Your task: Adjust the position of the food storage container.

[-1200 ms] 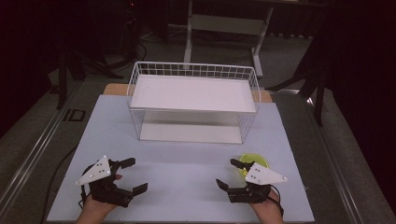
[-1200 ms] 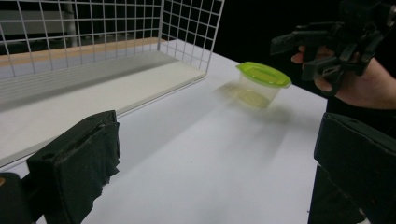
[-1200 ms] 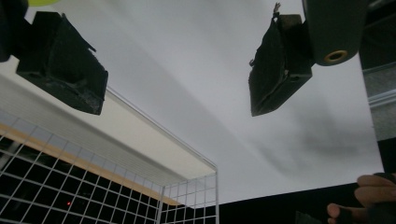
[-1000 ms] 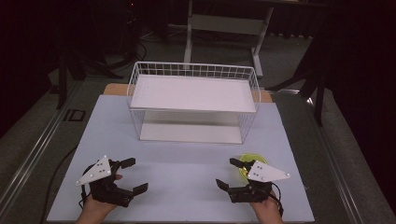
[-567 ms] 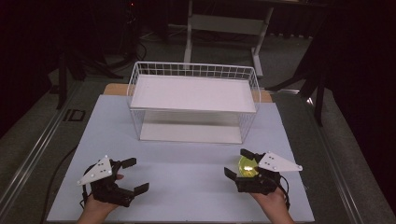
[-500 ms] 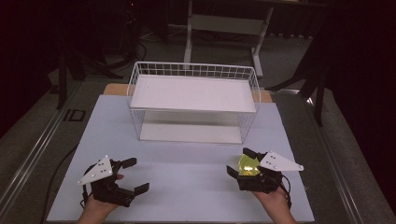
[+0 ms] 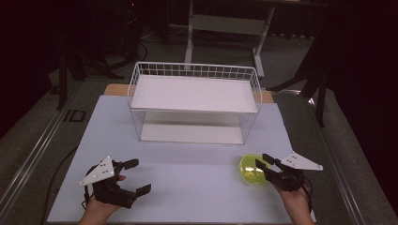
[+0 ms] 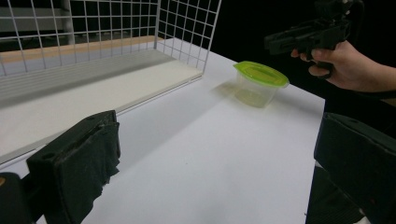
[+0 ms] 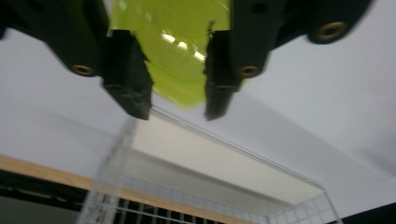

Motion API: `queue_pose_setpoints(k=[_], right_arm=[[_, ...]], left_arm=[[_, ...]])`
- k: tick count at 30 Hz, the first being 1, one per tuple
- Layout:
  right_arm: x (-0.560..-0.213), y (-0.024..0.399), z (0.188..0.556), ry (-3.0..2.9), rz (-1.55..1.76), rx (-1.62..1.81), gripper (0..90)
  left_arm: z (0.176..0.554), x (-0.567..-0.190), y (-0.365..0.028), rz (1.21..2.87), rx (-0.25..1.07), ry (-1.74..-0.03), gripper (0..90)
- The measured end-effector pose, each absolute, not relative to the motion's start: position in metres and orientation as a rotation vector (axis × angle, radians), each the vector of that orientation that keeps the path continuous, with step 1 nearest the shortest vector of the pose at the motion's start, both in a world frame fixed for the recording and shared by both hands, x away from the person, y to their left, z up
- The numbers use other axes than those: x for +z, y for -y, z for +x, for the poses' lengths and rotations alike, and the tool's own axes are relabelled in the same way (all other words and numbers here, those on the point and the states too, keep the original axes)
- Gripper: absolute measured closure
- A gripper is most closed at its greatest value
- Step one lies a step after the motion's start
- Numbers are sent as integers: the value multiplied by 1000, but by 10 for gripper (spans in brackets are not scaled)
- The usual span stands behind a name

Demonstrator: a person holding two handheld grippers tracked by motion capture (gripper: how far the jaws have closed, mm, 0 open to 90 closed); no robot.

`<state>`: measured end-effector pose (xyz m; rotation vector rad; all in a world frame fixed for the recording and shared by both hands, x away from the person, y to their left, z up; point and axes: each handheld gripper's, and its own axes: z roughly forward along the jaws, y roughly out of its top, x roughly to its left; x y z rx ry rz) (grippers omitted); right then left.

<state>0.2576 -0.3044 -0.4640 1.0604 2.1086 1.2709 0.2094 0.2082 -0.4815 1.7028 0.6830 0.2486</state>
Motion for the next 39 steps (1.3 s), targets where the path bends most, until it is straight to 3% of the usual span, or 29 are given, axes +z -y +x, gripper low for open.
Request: queue_pose_setpoints(k=[3,4,7,19,39], right_arm=[[-467,312,256,-2098,1081,1255,697],[-470,319,254,-2096,1105,1217,806],[-476,326,251,-2086,1140,1151,891],[-508,342,250,-2115,1313,1025,899],[-528,290,259,-2397,1205,1061,900]], left_arm=[[209,-481,-208,1702,243,-680,13],[209,-481,-208,1701,243,-680,13],[209,-481,-208,1701,245,-677,13],[210,-480,-209,1699,246,-674,13],[212,-480,-205,1707,239,-663,13]])
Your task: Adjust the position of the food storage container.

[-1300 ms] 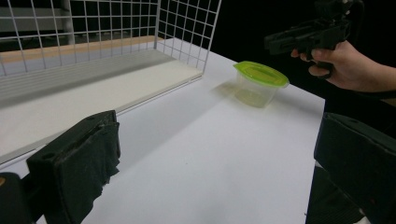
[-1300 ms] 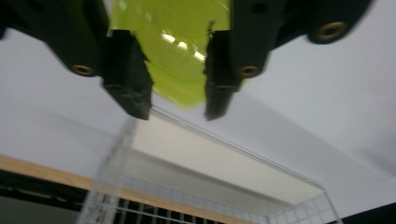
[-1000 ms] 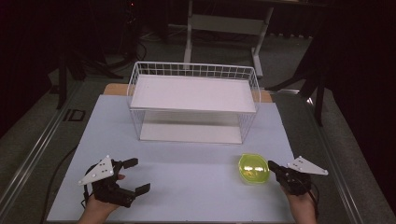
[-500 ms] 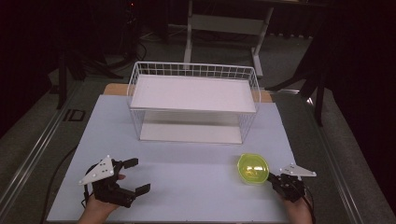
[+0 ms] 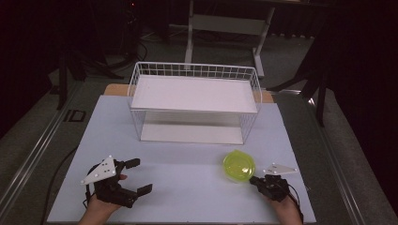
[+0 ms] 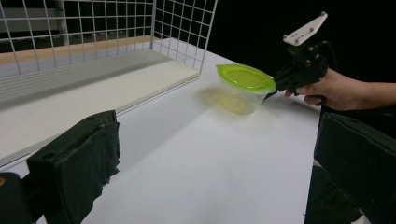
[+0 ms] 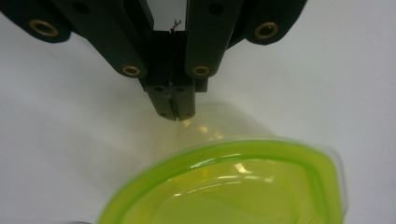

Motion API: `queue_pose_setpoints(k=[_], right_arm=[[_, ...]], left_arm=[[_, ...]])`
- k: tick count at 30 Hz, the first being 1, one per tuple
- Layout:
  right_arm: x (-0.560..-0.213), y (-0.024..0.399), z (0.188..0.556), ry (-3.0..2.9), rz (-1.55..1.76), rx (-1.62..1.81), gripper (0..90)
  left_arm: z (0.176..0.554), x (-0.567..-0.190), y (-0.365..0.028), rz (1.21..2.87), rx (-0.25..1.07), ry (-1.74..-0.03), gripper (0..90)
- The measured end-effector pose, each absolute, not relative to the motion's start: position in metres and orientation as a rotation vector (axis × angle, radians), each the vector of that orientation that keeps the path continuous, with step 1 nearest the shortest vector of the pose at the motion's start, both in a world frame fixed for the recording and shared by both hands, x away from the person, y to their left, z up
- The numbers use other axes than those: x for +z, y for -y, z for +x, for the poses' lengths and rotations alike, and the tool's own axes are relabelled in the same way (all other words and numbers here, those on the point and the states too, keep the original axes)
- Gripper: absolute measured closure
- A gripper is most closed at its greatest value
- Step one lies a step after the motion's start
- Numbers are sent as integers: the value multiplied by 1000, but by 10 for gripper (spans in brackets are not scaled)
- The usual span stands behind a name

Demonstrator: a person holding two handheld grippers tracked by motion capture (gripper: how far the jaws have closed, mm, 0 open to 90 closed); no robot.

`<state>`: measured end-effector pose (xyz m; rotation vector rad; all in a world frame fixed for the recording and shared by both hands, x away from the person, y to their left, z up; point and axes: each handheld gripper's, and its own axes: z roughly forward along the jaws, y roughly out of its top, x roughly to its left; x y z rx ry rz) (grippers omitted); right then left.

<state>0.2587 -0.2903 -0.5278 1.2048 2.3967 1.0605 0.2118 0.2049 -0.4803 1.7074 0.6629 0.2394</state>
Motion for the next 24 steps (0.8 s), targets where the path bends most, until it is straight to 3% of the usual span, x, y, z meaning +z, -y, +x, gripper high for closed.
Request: queue_pose_setpoints(k=[12,24], right_arm=[[-529,242,275,-2498,1023,1051,900],[-522,251,302,-2393,1101,1034,900]], left_arm=[[211,-479,-205,1703,243,-658,14],[211,-479,-207,1702,245,-657,14]])
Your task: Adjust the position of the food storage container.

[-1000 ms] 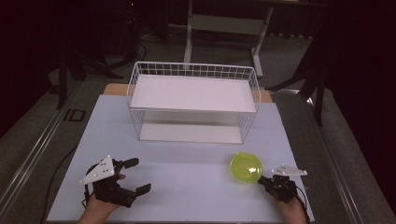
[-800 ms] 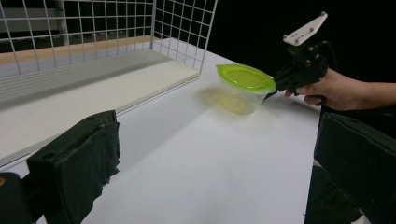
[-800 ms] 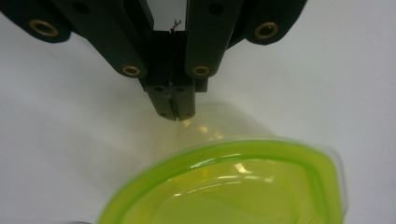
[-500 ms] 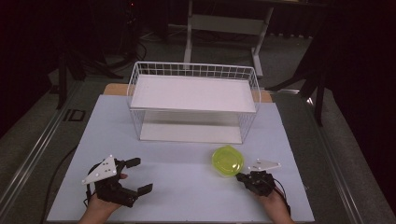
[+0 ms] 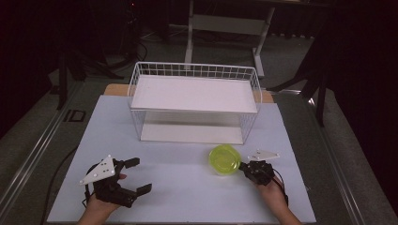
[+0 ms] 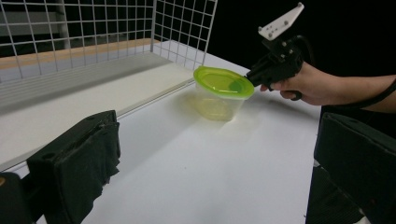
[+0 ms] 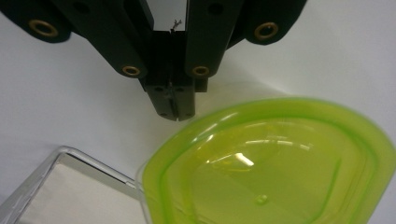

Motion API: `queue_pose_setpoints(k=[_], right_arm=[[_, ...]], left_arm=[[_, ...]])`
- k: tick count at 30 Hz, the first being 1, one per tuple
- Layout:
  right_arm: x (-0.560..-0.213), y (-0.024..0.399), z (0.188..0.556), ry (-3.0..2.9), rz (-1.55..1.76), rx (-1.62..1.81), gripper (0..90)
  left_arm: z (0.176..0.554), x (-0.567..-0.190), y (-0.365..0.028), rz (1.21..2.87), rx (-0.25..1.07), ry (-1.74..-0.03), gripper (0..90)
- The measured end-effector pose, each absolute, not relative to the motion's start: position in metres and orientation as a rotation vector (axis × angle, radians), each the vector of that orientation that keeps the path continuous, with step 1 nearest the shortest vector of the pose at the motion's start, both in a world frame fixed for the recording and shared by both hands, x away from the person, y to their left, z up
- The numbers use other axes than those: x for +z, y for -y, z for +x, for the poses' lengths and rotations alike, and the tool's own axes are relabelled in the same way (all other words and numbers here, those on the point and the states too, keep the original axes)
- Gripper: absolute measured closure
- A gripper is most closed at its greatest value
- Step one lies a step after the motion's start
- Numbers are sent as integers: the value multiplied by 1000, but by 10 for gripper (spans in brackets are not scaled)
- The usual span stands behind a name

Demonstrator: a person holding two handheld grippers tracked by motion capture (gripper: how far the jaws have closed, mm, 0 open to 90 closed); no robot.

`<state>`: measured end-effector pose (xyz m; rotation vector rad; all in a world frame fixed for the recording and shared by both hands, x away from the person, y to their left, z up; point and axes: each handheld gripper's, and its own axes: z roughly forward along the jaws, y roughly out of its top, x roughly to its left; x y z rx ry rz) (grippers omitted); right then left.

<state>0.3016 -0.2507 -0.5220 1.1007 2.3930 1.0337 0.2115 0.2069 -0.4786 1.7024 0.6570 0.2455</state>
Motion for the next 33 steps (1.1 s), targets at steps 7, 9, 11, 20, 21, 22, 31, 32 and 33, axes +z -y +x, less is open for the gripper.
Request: queue_pose_setpoints(k=[7,9,11,20,21,22,31,32,33], right_arm=[[-529,236,296,-2452,1084,1036,900],[-529,224,297,-2471,1060,1066,900],[-528,216,300,-2485,1059,1101,900],[-531,177,304,-2533,985,1146,900],[-531,174,304,-2534,968,1142,900],[-531,171,304,-2538,952,1139,900],[-530,183,323,-2466,1031,1076,900],[-529,184,326,-2461,1044,1083,900],[-530,183,330,-2458,1055,1088,900]], left_arm=[[211,-478,-207,1704,244,-653,13],[212,-478,-206,1703,245,-652,14],[212,-478,-206,1704,245,-655,13],[211,-478,-207,1700,246,-651,14],[211,-477,-207,1699,245,-650,13],[211,-477,-207,1699,244,-649,13],[211,-477,-207,1700,242,-647,14],[211,-477,-207,1700,242,-648,14],[211,-477,-207,1699,241,-648,13]])
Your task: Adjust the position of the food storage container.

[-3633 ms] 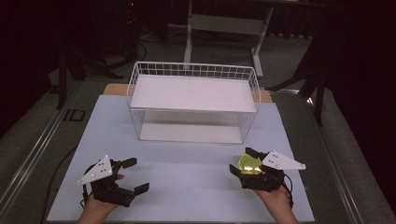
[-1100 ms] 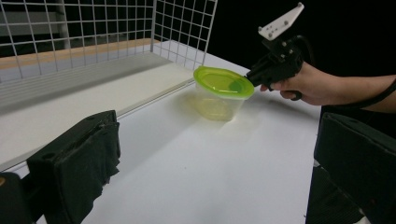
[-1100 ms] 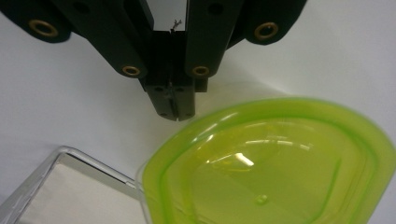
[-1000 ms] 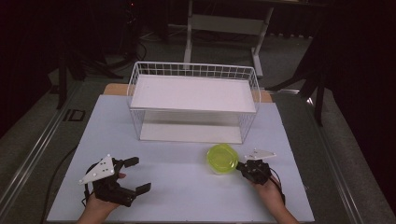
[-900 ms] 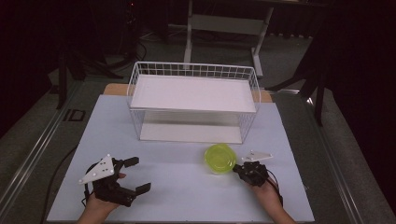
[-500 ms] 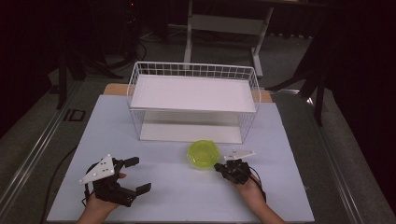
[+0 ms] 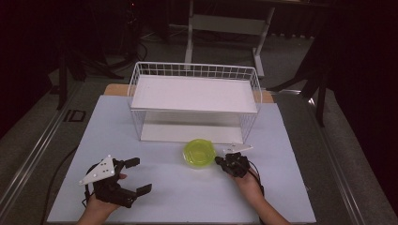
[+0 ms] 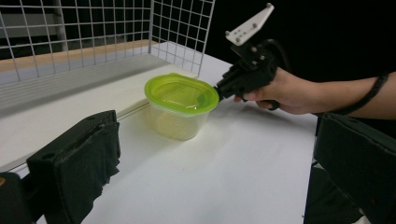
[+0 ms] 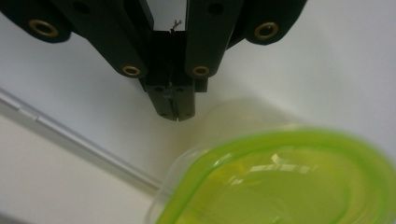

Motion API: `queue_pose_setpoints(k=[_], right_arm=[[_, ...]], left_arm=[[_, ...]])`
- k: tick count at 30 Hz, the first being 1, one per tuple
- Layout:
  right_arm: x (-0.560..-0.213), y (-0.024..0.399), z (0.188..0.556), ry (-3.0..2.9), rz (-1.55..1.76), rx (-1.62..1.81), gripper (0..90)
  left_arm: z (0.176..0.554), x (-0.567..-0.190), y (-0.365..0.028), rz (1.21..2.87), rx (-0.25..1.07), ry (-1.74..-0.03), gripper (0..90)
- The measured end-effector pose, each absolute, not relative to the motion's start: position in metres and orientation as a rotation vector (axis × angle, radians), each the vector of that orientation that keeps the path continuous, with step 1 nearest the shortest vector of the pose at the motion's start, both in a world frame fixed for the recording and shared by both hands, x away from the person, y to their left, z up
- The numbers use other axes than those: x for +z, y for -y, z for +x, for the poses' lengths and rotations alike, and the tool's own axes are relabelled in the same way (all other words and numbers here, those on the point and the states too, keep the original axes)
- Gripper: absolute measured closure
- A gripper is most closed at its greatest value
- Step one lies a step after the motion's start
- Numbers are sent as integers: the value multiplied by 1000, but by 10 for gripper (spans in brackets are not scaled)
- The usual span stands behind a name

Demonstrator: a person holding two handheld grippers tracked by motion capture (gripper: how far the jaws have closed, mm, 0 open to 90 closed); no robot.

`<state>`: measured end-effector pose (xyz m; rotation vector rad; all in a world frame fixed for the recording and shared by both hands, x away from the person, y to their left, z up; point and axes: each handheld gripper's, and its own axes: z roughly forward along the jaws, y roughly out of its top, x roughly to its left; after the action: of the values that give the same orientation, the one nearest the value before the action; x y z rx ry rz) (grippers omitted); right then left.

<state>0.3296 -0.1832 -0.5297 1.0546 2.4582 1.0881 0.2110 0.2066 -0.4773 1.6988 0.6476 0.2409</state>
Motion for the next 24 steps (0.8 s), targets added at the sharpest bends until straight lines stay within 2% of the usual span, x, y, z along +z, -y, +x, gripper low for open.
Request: queue_pose_setpoints(k=[24], right_arm=[[-536,140,331,-2523,1028,1136,900]], left_arm=[[208,-476,-205,1701,236,-639,13]])
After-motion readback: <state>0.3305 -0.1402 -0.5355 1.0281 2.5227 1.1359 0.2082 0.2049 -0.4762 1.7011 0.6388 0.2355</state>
